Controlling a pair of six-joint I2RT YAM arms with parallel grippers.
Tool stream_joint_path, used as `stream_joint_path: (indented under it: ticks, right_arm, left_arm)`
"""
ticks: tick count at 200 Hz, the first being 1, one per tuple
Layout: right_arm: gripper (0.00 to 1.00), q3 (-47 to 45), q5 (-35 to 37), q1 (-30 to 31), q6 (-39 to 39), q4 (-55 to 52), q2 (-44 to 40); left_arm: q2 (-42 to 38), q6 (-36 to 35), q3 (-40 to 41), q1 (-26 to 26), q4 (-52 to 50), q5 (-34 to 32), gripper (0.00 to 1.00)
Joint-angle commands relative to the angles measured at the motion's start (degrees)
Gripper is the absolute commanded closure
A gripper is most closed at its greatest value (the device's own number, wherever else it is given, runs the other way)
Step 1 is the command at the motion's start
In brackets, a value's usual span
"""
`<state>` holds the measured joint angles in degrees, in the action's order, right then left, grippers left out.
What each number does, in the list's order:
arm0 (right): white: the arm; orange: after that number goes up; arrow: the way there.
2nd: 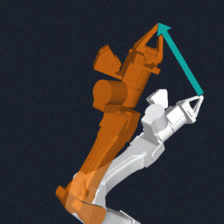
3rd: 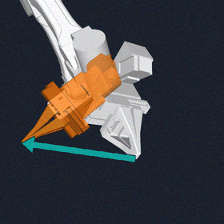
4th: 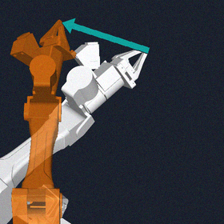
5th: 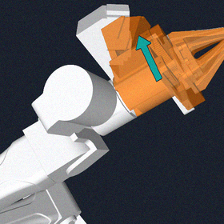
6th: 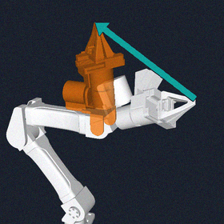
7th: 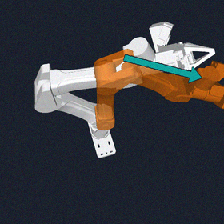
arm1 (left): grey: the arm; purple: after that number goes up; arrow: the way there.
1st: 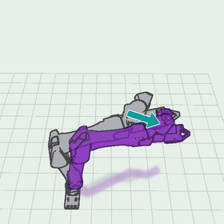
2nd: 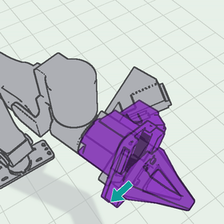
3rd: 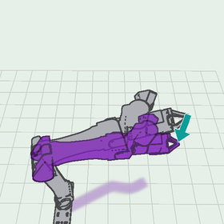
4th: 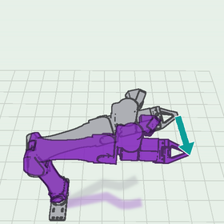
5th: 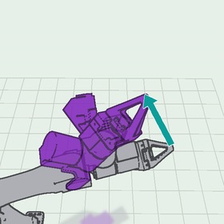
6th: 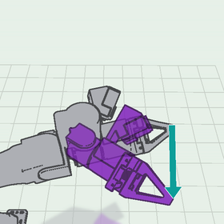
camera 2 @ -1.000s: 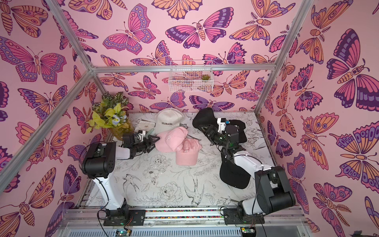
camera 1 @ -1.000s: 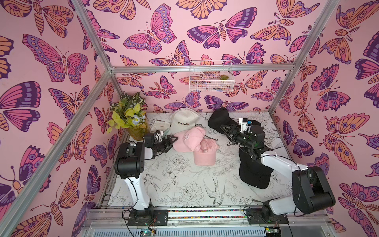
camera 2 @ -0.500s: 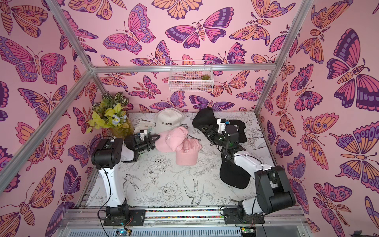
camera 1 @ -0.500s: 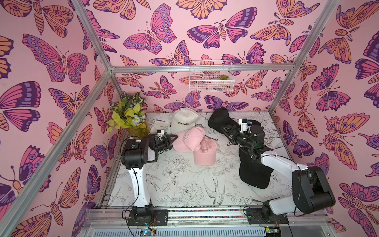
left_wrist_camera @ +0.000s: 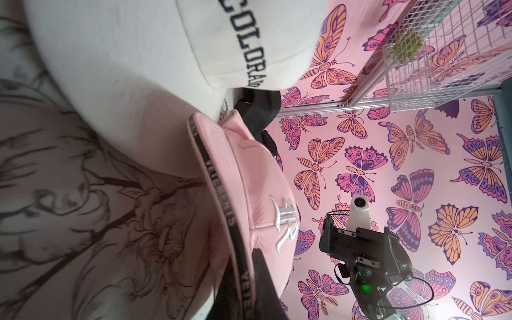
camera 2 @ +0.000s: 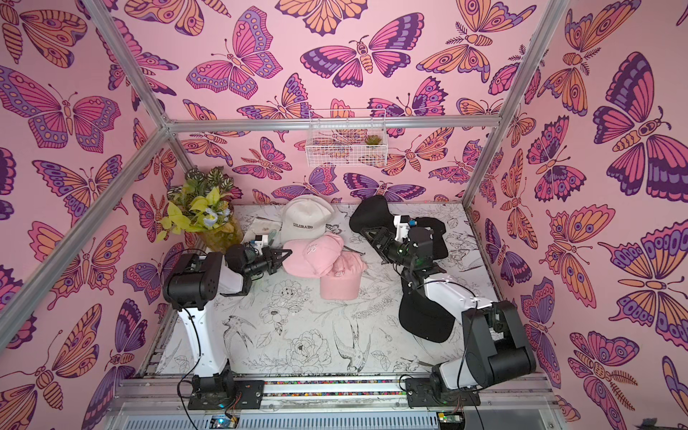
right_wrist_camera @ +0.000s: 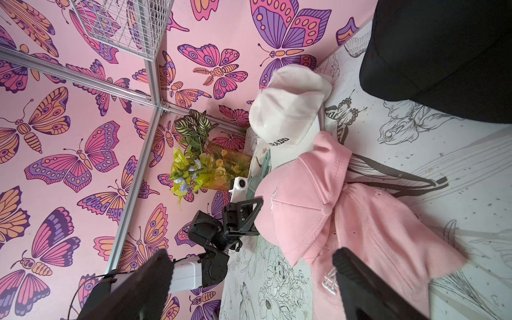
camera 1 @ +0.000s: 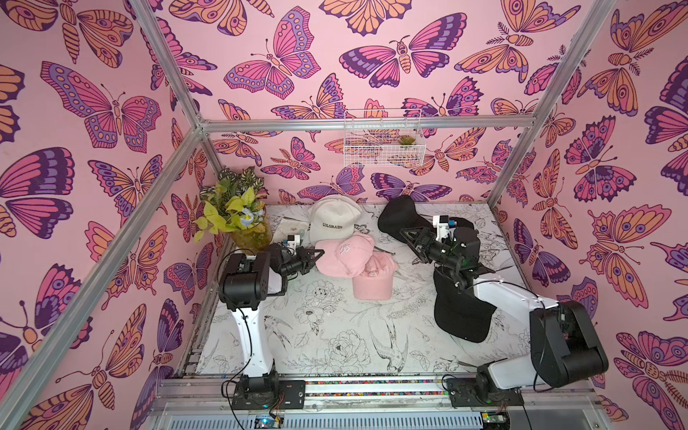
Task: Stack the baseball caps by color
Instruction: Pick up the baseball cap from the center of the board.
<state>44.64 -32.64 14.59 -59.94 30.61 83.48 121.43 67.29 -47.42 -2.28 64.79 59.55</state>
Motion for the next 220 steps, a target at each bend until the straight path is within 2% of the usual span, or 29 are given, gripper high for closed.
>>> stream_joint_path:
  ticks: [1,47,85,118,156,220]
  right_arm:
    - [0.05,1.7,-0.8,-0.4,0.9,1.1,0.8]
    - [0.01,1.1,-0.5,-0.3,0.9,1.7,1.1]
    - [0.01,0.4,-0.2,0.1,-2.5,5.9,2.1]
    - [0.01,1.0,-2.6,1.8,-9.1,15.3,4.6]
    - [0.0,2.0,-3.0,4.0,-17.9,28.8,8.6]
    - [0.0,3.5,-1.6,6.9,-21.2,33.6,10.5]
  left_arm:
    - [-4.6,-1.4,-0.4,-0.2,-3.2,-0.4,0.99]
    - [-15.0,0.5,-2.4,-0.2,-5.9,-0.9,1.0]
    - [-20.9,9.5,-1.3,-0.1,1.5,0.0,1.0]
    - [-23.2,15.2,-1.8,0.3,4.5,0.8,1.0]
    - [-25.6,16.5,-2.0,1.8,4.6,0.8,1.0]
    - [-25.7,17.1,-3.6,4.5,4.4,0.7,1.0]
